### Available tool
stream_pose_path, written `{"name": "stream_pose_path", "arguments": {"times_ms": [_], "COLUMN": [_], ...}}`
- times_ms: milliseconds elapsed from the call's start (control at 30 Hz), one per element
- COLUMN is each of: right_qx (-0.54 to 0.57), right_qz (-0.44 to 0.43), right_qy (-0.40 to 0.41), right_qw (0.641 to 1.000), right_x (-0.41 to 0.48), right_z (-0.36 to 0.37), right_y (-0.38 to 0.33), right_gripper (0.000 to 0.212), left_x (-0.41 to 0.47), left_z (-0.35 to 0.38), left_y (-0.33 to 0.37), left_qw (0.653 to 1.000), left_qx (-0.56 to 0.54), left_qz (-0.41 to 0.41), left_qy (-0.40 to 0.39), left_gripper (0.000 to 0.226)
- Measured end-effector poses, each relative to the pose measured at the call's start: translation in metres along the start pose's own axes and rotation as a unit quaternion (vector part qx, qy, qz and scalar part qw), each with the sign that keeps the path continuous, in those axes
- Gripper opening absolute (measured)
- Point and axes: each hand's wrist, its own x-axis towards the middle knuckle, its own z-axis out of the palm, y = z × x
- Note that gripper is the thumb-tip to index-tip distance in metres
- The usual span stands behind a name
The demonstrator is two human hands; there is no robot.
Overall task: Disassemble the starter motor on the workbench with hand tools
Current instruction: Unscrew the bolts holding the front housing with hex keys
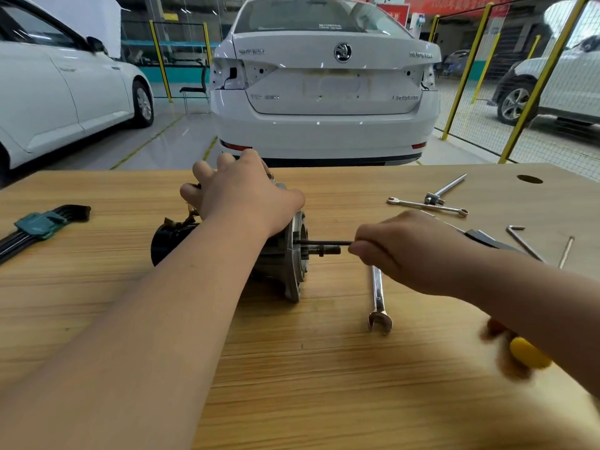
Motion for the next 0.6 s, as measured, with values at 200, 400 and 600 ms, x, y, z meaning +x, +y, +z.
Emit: {"name": "stream_pose_path", "arguments": {"times_ms": [200, 400, 600], "right_qx": [-0.182, 0.449, 0.36], "right_qz": [-0.211, 0.257, 0.196], "right_qy": [0.085, -0.164, -0.234], "right_qw": [0.957, 0.84, 0.881], "right_x": [0.011, 0.012, 0.025], "right_z": [-0.01, -0.002, -0.021], "right_y": [0.011, -0.005, -0.002], "right_gripper": [0.035, 0.061, 0.055], "left_x": [-0.002, -0.003, -0.003], "left_z": [-0.002, -0.003, -0.002], "left_y": [0.001, 0.001, 0.0], "left_qw": [1.0, 1.0, 1.0], "left_qx": [0.003, 0.002, 0.006], "left_qz": [-0.002, -0.002, 0.004], "left_qy": [-0.007, -0.007, -0.004], "left_gripper": [0.061, 0.06, 0.063]}}
